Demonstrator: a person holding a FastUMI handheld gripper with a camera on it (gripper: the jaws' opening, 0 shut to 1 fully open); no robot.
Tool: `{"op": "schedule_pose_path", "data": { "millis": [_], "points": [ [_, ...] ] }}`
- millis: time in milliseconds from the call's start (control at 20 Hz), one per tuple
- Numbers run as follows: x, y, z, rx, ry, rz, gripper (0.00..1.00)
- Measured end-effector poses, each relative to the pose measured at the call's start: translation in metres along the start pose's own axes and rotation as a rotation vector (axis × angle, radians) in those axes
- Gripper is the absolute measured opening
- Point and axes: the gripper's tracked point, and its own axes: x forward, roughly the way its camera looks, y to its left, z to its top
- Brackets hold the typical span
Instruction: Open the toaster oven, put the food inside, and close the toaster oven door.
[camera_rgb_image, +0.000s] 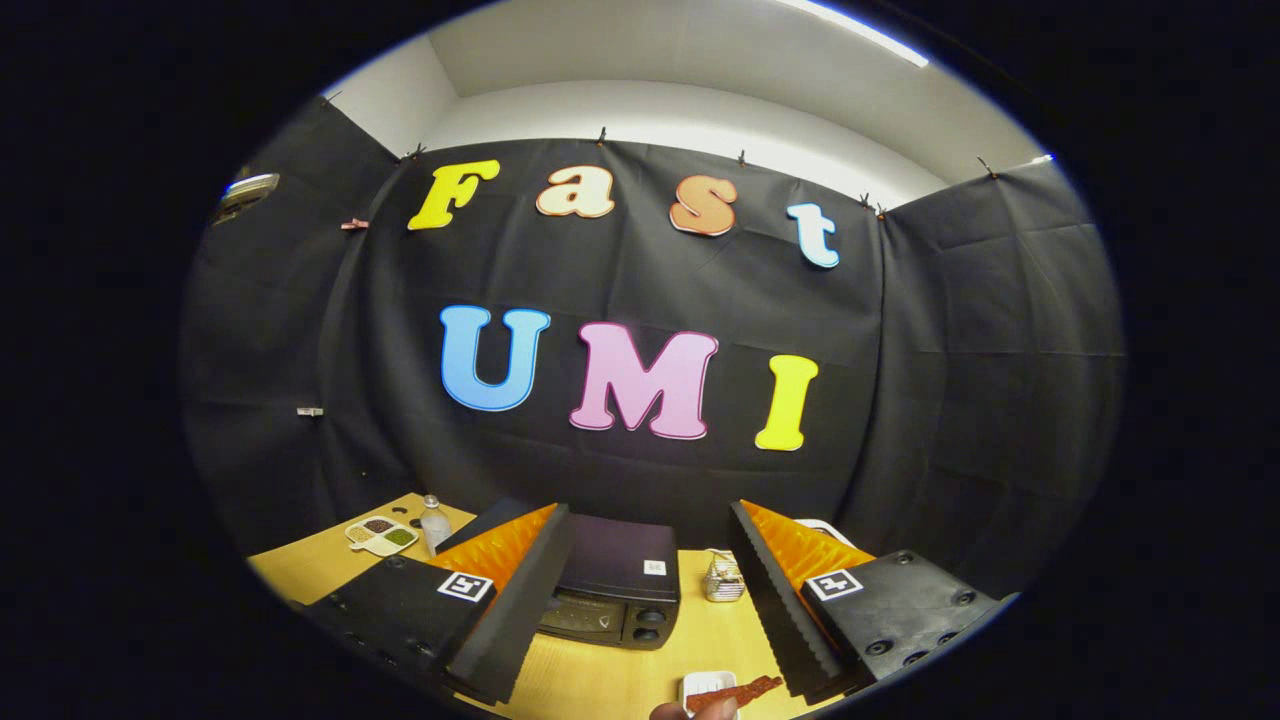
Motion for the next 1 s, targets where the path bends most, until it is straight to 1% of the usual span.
{"op": "schedule_pose_path", "data": {
  "millis": [100, 300, 500, 700, 900, 950, 1000],
  "points": [
    [0.016, 0.020, -0.013, 0.011, 0.026, 0.013, 0.97],
    [0.050, 0.057, -0.059, 0.062, 0.122, 0.034, 0.97],
    [0.082, 0.089, -0.116, 0.046, 0.230, 0.046, 0.97],
    [0.105, 0.118, -0.168, 0.062, 0.351, 0.071, 0.98],
    [0.121, 0.125, -0.209, 0.052, 0.443, 0.050, 0.98],
    [0.123, 0.126, -0.218, 0.072, 0.477, 0.039, 0.98],
    [0.127, 0.128, -0.219, 0.122, 0.475, 0.024, 0.98]
  ]
}}
